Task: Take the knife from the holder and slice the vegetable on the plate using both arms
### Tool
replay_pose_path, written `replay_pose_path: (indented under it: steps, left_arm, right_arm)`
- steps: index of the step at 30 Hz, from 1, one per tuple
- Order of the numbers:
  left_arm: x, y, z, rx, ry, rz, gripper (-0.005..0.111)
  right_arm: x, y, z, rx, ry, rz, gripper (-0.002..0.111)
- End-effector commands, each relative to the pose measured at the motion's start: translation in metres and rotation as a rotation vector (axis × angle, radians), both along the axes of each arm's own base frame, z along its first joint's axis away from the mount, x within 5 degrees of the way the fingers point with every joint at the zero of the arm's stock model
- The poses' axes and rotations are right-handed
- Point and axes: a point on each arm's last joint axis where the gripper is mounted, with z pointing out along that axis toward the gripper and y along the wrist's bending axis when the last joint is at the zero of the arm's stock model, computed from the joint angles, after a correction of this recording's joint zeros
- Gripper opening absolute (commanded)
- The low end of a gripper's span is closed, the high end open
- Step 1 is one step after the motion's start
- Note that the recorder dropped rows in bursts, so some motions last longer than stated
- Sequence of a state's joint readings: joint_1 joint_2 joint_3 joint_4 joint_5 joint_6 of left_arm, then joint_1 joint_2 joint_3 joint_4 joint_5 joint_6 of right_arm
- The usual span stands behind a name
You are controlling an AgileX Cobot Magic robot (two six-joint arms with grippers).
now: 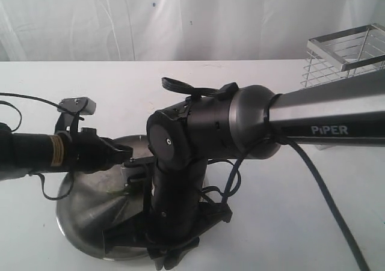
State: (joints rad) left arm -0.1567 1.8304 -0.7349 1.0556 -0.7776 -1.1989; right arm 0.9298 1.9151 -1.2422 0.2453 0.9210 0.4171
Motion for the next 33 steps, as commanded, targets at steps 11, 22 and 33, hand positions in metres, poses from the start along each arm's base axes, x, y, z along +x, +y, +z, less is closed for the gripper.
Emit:
replay_pose_path:
  steps: [11,22,33]
  left_arm:
    - [-0.02,-0.035,-0.001,0.184,0.058,-0.037,0.0]
    - [-0.021,-0.036,0.019,0.147,-0.001,-0.021,0.0]
    - [-0.02,-0.042,-0.004,0.166,0.003,-0.117,0.0]
  right_arm:
    - [0.002,-0.001,0.0,0.0,-0.015,0.014,0.0]
    - [0.003,0.0,0.0,0.006,-0.02,0.013,0.0]
    - [0.003,-0.001,0.0,0.003,-0.017,0.014,0.0]
